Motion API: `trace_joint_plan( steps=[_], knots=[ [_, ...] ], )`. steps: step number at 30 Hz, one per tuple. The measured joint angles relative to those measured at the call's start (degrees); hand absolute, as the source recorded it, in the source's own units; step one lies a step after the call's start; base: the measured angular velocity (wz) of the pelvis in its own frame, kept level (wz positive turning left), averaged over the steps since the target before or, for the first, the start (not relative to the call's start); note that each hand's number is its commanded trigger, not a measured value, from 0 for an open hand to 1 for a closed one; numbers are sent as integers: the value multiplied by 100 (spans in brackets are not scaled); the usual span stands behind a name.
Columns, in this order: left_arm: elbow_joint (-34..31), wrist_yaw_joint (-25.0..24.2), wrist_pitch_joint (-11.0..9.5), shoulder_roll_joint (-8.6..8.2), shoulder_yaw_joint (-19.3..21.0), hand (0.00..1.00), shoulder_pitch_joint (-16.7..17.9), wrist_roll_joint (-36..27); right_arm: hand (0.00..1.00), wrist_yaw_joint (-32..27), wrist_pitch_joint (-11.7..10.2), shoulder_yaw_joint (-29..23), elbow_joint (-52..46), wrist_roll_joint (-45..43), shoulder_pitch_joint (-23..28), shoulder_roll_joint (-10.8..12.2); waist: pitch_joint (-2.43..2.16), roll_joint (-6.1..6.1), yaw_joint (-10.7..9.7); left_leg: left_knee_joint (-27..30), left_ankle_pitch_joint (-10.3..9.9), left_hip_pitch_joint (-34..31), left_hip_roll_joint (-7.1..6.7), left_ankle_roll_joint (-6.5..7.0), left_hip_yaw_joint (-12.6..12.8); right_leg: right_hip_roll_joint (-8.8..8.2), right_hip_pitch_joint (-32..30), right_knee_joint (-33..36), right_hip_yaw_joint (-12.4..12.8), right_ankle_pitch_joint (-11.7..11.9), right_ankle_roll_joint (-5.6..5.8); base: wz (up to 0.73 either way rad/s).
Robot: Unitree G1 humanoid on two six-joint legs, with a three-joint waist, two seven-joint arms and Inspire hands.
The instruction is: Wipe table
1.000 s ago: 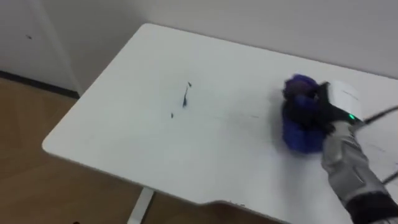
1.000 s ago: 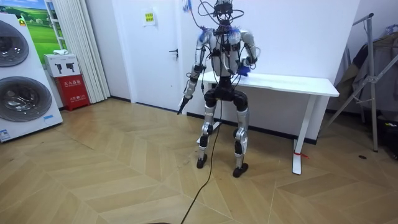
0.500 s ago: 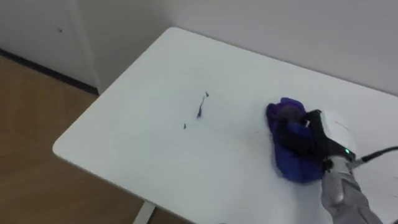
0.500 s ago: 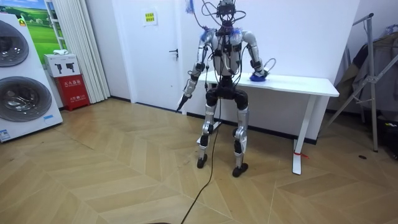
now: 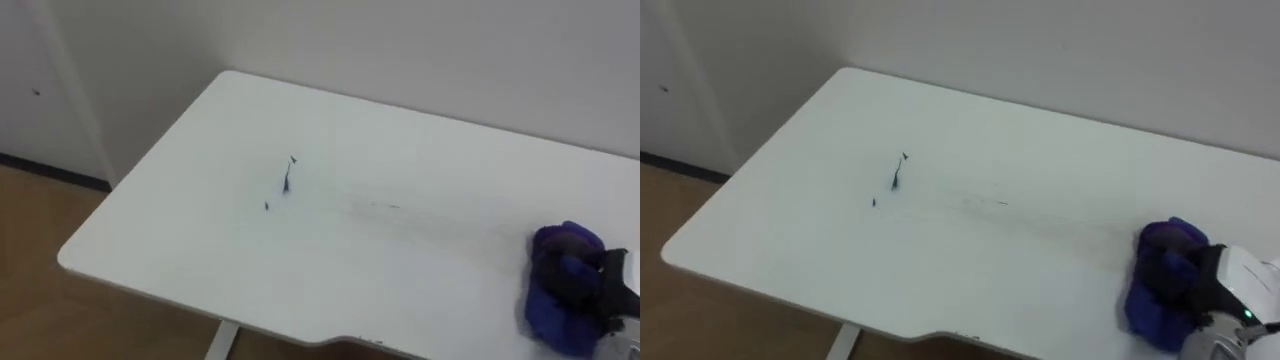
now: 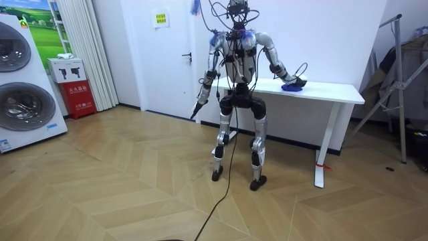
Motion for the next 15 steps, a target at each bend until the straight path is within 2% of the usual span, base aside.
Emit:
trace_joint_plan(
  steps=[1, 2, 3, 4, 6, 7, 8, 9, 10, 11, 13, 15],
  knots=[
    [11, 2, 18, -23, -26, 0, -16, 0, 100, 67, 78, 188, -78, -86, -169, 40, 8, 12, 94, -12, 0, -13, -1, -3, 0, 12, -72, 36, 22, 10, -16, -44],
    [79, -1, 22, -41, -45, 0, -38, 0, 100, 229, 173, 630, -255, -333, -519, 138, 27, 20, 283, -23, 2, -76, -1, -3, -58, 57, -199, 47, 67, 35, -54, -29],
    [123, -13, 78, -38, -58, 0, -151, -25, 100, 399, 162, 1023, -286, -465, -1003, 269, 90, 2, 393, -18, 12, -167, -10, -3, -217, 97, -279, 43, 76, 44, -77, -12],
    [123, -32, 107, -37, -63, 0, -203, -38, 100, 487, 144, 1147, -318, -479, -1207, 337, 99, -17, 399, -17, 30, -235, -9, -10, -282, 119, -319, 34, 85, 44, -83, 18],
    [128, -136, 158, -79, -128, 0, -271, -43, 100, 688, 21, 1439, -453, -487, -1809, 386, 94, -43, 772, -36, 75, -327, -3, 9, -369, 138, -397, 10, 74, 43, -95, 20],
    [126, -160, 179, -82, -133, 0, -237, -47, 100, 689, 4, 1474, -449, -488, -1912, 387, 95, -35, 855, -28, 78, -320, -6, 14, -388, 133, -383, 11, 55, 43, -94, 27],
    [124, -167, 241, -72, -120, 0, -194, -50, 100, 688, -21, 1483, -435, -495, -2046, 388, 86, -56, 918, -27, 84, -314, -14, 21, -495, 111, -327, 17, -88, 36, -82, 47],
    [122, -180, 327, -64, -120, 0, -95, -44, 100, 684, -25, 1458, -406, -545, -2080, 386, 91, -64, 908, -18, 90, -283, -39, 30, -589, 64, -272, 41, -267, 12, -45, 52],
    [117, -199, 366, -66, -119, 0, -37, -44, 100, 677, -26, 1443, -394, -603, -2052, 377, 106, -39, 905, -9, 92, -273, -56, 34, -614, 36, -239, 58, -343, -5, -20, 49],
    [115, -272, 429, -72, -116, 0, 50, -46, 100, 656, -93, 1345, -354, -667, -1935, 372, 103, -48, 843, 12, 93, -255, -91, 37, -615, -27, -166, 86, -440, -24, 10, 37],
    [113, -306, 446, -47, -100, 0, 71, -45, 100, 526, -257, 1088, -135, -669, -1582, 363, 107, -44, 726, 40, 92, -213, -123, 41, -608, -103, -91, 191, -556, -40, 33, 32],
    [120, -357, 342, 2, -84, 0, 75, -49, 100, 368, -476, 631, 316, -547, -832, 291, 122, -19, 484, 111, 66, -126, -207, 94, -445, -277, -77, 494, -571, -111, 96, 14]
  ],
)
